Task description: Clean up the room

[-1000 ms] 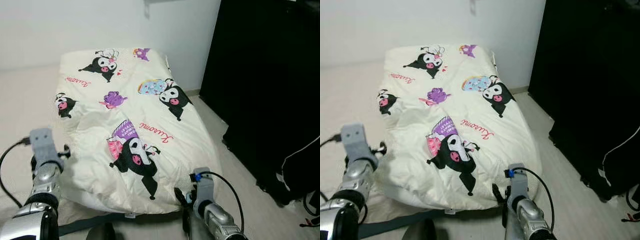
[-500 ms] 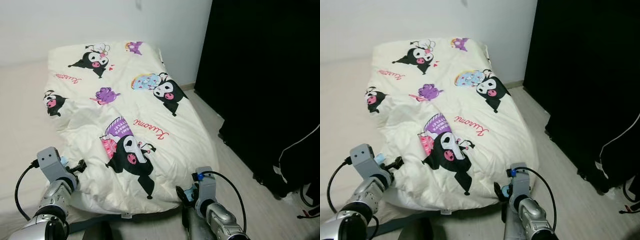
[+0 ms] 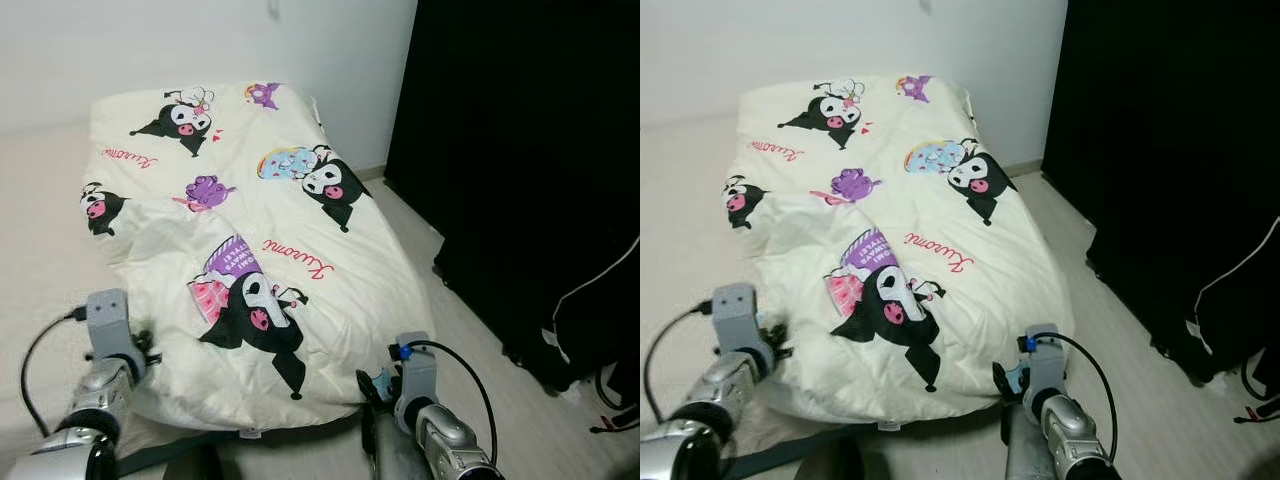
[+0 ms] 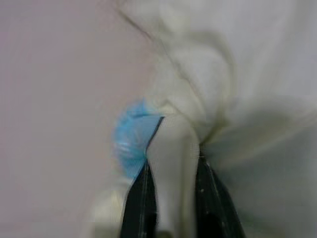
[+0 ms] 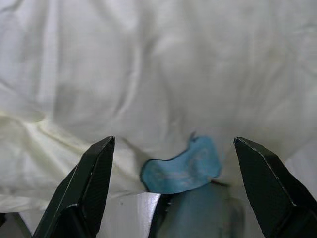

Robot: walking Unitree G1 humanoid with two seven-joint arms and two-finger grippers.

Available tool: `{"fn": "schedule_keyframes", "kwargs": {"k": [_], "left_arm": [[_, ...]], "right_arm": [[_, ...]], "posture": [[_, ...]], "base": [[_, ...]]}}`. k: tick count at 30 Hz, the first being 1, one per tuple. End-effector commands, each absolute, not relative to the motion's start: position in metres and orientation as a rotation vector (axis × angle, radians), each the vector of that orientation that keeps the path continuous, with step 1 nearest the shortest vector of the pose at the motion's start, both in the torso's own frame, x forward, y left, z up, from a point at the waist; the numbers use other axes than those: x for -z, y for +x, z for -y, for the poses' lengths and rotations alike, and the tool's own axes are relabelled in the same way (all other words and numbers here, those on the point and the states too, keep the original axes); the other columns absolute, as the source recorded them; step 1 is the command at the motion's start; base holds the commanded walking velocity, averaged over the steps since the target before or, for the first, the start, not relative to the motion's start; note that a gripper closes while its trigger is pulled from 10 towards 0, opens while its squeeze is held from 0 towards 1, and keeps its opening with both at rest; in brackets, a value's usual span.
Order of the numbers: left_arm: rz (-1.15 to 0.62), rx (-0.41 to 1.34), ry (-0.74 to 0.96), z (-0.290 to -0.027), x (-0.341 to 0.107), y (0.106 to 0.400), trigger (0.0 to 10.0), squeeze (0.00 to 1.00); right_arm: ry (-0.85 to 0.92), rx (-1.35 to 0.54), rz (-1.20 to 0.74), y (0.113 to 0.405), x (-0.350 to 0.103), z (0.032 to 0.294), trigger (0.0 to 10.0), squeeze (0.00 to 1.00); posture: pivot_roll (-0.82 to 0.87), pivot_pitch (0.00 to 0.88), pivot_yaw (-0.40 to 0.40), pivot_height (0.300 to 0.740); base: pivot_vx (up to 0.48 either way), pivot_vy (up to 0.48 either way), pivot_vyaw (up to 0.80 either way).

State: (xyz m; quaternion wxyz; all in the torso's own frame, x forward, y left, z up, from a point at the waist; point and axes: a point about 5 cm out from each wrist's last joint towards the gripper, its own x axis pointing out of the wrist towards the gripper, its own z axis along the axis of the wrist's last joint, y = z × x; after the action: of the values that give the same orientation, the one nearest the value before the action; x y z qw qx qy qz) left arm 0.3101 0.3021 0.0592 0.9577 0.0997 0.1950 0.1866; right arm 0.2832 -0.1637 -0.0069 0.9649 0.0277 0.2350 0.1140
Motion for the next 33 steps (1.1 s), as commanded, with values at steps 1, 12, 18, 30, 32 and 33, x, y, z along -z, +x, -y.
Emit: {"fn": "schedule_keyframes", "kwargs": {"k": [1,12,18,30,32,33], "left_arm": [[-0.397,-0.462,0.262,-0.32,-0.062,0.301,0.0,0.0],[-0.534,-0.61,-0.084,-0.336,-0.015,0.237,0.0,0.0],[-0.491,-0.73,-0.149,-0.34,-0.024,0.181,0.0,0.0],[-0.346,-0.819,-0.141,-0.342,-0.076,0.155,0.0,0.0],[-0.346,-0.819,-0.141,-0.342,-0.076,0.155,0.0,0.0],[-0.367,-0.806,-0.168,-0.334,-0.075,0.154,0.0,0.0]], "right_arm": [[0.061,-0.231,-0.488,0.283,0.008,0.161,10.0,0.0],[0.053,-0.235,-0.491,0.287,0.005,0.16,10.0,0.0],[0.046,-0.243,-0.498,0.287,0.006,0.161,10.0,0.0],[0.036,-0.296,-0.521,0.29,0.005,0.15,10.0,0.0],[0.036,-0.296,-0.521,0.29,0.005,0.15,10.0,0.0],[0.026,-0.307,-0.524,0.291,0.005,0.148,10.0,0.0]], "posture": [[-0.14,0.143,0.002,0.539],[-0.1,0.137,0.016,0.539],[-0.06,0.139,0.018,0.539],[0.03,0.145,-0.028,0.539],[0.03,0.145,-0.028,0.539],[0.03,0.143,-0.028,0.539]], "base": [[0.0,0.0,0.0],[0.0,0.0,0.0],[0.0,0.0,0.0],[0.0,0.0,0.0],[0.0,0.0,0.0],[0.0,0.0,0.0]]}}
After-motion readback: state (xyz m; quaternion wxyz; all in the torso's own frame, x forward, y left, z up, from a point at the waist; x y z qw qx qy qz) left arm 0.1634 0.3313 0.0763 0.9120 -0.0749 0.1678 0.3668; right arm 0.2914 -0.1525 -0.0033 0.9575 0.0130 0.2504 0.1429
